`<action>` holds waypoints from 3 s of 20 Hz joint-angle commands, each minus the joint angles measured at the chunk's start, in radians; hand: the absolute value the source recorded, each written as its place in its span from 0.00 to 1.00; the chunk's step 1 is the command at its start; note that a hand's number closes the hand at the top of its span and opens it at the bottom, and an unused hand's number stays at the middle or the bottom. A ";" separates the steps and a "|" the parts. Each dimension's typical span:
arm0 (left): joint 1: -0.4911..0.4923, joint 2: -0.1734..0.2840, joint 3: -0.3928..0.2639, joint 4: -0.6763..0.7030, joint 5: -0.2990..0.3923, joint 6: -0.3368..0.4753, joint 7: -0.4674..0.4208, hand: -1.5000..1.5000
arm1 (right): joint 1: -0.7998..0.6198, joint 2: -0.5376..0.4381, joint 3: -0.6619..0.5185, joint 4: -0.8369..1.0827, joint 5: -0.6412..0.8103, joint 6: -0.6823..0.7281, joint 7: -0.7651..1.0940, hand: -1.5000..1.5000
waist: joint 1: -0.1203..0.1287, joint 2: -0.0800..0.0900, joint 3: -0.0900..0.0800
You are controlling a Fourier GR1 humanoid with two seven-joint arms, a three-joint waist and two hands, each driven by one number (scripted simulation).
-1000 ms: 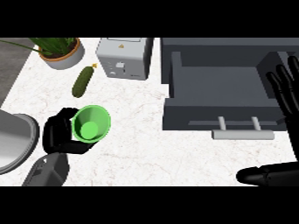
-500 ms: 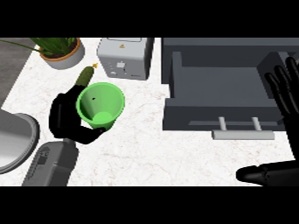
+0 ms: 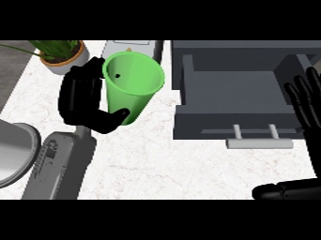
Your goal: Pick up the cup, place it into the drawer and close the drawer
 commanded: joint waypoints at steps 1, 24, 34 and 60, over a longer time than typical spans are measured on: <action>-0.139 -0.008 0.002 -0.030 -0.020 0.089 0.139 1.00 | -0.024 -0.013 -0.037 0.032 -0.014 -0.001 -0.004 0.00 | 0.000 0.001 0.000; -0.632 -0.017 -0.051 0.550 -0.012 0.265 0.099 1.00 | 0.015 -0.007 -0.028 0.036 -0.014 0.030 -0.043 0.00 | -0.016 0.005 0.000; -0.799 -0.017 -0.256 0.828 0.191 0.416 -0.005 1.00 | -0.072 -0.053 -0.073 0.094 -0.057 0.056 -0.039 0.00 | -0.046 0.011 0.001; -0.849 -0.017 -0.592 0.995 0.389 0.487 -0.036 0.00 | -0.049 -0.005 0.014 0.065 -0.066 0.079 -0.048 0.00 | -0.121 0.026 0.001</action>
